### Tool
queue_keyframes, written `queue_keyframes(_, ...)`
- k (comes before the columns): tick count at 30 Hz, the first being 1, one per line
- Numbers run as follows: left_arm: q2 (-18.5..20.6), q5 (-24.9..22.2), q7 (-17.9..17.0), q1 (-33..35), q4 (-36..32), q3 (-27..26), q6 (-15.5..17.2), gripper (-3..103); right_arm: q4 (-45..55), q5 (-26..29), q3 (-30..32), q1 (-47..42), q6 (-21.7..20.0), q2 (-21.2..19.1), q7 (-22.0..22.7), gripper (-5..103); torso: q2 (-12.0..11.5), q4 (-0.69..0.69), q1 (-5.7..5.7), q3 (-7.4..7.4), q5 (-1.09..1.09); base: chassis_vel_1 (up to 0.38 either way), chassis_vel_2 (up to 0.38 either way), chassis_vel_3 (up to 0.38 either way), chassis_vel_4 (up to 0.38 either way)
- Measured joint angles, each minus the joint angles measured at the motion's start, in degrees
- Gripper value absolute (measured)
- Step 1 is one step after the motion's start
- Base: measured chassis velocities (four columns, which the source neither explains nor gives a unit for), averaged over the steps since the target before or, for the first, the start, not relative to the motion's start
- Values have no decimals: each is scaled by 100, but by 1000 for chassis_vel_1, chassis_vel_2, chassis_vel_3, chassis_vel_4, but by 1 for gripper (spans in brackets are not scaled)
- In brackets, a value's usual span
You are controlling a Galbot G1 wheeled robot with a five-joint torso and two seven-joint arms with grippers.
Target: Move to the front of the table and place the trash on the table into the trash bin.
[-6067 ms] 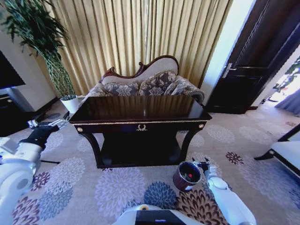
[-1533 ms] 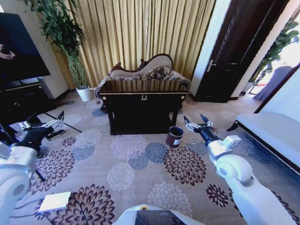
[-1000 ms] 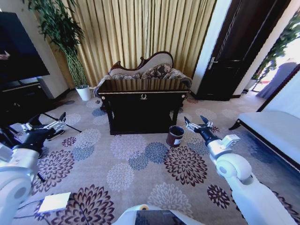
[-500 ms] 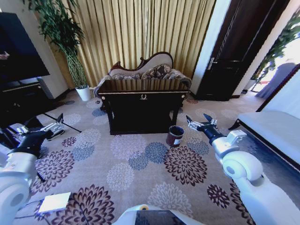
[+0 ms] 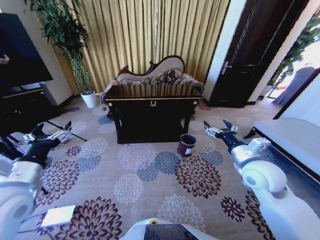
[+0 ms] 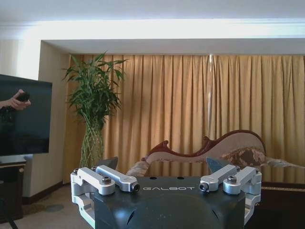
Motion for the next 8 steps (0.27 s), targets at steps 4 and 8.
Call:
queue_keyframes(4, -3, -121, -59, 9, -23, -3, 7, 100, 4, 1, 47, 0, -32, -18, 1, 100, 0, 0, 0, 0, 0, 0, 0, 0, 0)
queue_keyframes(8, -2, -156, -114, 15, -47, -3, 49, 100, 2, 1, 87, -5, -42, -19, 1, 100, 0, 0, 0, 0, -1, 0, 0, 0, 0)
